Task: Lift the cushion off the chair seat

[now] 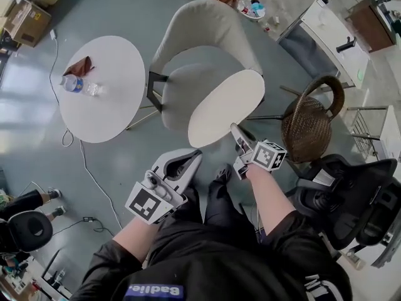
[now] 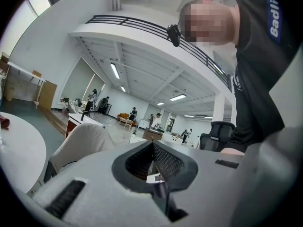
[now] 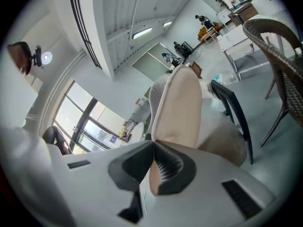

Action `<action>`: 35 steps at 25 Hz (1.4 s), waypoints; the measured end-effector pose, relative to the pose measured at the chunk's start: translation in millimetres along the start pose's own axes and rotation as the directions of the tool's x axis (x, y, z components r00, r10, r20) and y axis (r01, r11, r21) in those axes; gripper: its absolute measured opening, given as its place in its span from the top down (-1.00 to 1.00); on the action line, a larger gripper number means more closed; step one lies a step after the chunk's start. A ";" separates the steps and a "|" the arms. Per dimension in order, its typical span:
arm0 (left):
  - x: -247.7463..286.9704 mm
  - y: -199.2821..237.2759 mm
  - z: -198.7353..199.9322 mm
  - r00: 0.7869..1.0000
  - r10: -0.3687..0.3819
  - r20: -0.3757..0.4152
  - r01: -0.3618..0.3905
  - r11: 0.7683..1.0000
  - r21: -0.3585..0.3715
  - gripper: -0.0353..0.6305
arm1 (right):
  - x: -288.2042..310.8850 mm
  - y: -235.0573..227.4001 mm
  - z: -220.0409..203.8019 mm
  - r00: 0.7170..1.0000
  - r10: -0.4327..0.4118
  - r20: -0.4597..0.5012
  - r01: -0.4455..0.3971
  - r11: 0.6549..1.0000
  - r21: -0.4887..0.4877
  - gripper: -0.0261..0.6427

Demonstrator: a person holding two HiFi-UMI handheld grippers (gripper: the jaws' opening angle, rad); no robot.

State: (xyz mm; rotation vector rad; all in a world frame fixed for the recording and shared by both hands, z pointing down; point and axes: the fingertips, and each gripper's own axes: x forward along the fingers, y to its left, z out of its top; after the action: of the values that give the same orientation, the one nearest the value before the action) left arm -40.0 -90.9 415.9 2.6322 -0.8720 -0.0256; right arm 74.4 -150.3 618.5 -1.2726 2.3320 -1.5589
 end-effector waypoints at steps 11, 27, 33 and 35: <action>-3.7 -43.1 52.2 0.998 -0.049 0.028 0.048 0.998 0.043 0.86 | -70.1 117.7 32.4 0.987 0.149 0.061 -0.151 0.988 0.031 0.83; -22.8 -114.4 125.9 0.987 -0.125 0.099 0.110 0.983 0.150 0.86 | -165.8 291.3 65.6 0.956 0.282 0.080 -0.243 0.916 -0.320 0.83; -25.8 -135.1 141.2 0.981 -0.158 0.116 0.135 0.974 0.182 0.86 | -193.1 323.3 67.6 0.946 0.310 0.091 -0.241 0.865 -0.439 0.83; -26.5 -140.7 145.3 0.978 -0.169 0.120 0.145 0.971 0.190 0.86 | -199.3 330.2 68.8 0.944 0.317 0.093 -0.239 0.849 -0.471 0.83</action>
State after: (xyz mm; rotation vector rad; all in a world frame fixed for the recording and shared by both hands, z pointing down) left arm 0.3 -20.0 228.9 2.8930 -0.7362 -0.1771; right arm 41.2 -22.0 249.9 -1.0096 2.7087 -0.8101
